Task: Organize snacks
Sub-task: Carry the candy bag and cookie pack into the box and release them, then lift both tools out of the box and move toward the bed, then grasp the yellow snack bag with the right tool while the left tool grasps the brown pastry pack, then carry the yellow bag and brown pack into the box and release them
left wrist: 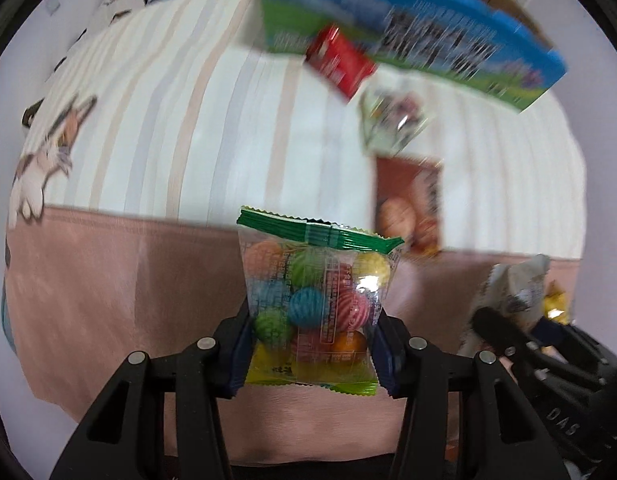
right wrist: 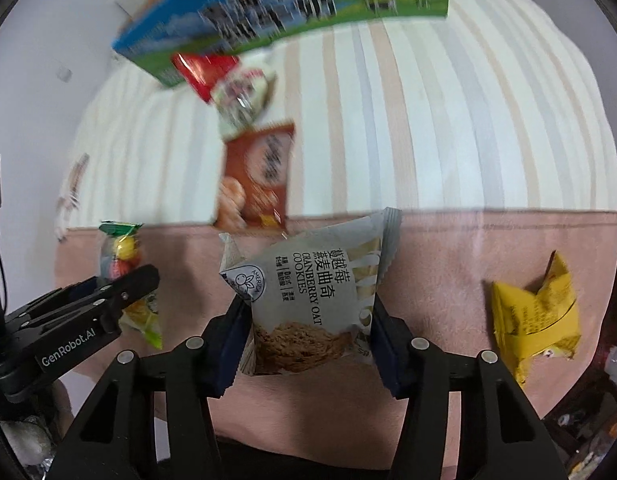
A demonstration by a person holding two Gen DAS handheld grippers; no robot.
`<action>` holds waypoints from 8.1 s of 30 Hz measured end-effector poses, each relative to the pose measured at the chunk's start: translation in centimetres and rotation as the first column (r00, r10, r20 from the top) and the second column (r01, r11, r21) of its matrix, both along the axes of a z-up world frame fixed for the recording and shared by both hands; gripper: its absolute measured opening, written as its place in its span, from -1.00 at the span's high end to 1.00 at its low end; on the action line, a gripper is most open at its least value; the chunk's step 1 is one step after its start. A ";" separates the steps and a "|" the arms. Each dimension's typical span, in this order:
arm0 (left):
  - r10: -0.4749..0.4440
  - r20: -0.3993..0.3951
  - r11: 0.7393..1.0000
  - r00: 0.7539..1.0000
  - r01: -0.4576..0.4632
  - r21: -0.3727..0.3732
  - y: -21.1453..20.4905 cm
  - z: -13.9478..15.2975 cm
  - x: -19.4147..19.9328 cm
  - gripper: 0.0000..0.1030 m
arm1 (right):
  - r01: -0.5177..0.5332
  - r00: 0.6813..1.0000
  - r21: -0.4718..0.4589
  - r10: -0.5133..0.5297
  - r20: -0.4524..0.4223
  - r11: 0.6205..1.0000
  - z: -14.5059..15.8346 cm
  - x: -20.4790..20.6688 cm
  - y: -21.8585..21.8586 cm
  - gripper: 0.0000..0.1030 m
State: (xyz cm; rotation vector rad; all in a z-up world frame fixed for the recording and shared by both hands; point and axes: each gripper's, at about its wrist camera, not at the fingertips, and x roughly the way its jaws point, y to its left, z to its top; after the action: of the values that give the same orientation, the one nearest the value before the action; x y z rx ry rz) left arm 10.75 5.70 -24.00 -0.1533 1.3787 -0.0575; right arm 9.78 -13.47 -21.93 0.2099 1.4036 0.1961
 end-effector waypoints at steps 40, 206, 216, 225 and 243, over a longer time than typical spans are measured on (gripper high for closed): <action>-0.120 -0.122 0.990 0.985 0.110 -0.090 -2.9 2.7 34.2 -0.36 | 0.109 0.991 -0.064 -0.104 0.079 0.992 5.3 30.5 -6.6 -0.62; -0.101 0.182 0.985 0.978 0.124 -0.122 -5.0 15.2 18.8 -0.06 | 0.038 0.966 0.071 -0.055 0.252 0.997 12.2 17.4 -5.8 0.12; -0.112 0.080 0.990 0.990 0.119 -0.081 -5.9 12.8 33.5 -0.06 | 0.076 0.974 -0.053 -0.063 0.217 0.996 10.9 33.8 -5.9 0.12; -0.134 -0.093 0.989 0.987 0.127 -0.082 -6.8 5.9 39.3 -0.06 | 0.119 0.988 -0.096 -0.109 0.107 0.988 5.8 39.1 -6.7 0.02; -0.115 -0.027 0.990 0.993 0.112 -0.088 -5.5 7.7 36.6 -0.81 | 0.105 0.988 -0.104 -0.092 0.126 0.989 7.4 37.0 -6.3 -0.85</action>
State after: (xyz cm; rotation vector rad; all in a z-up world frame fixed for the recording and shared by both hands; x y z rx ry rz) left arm 47.31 0.19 -16.26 -0.1481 1.4165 -0.2101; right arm 46.75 -19.80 -14.58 0.1725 1.2767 0.0478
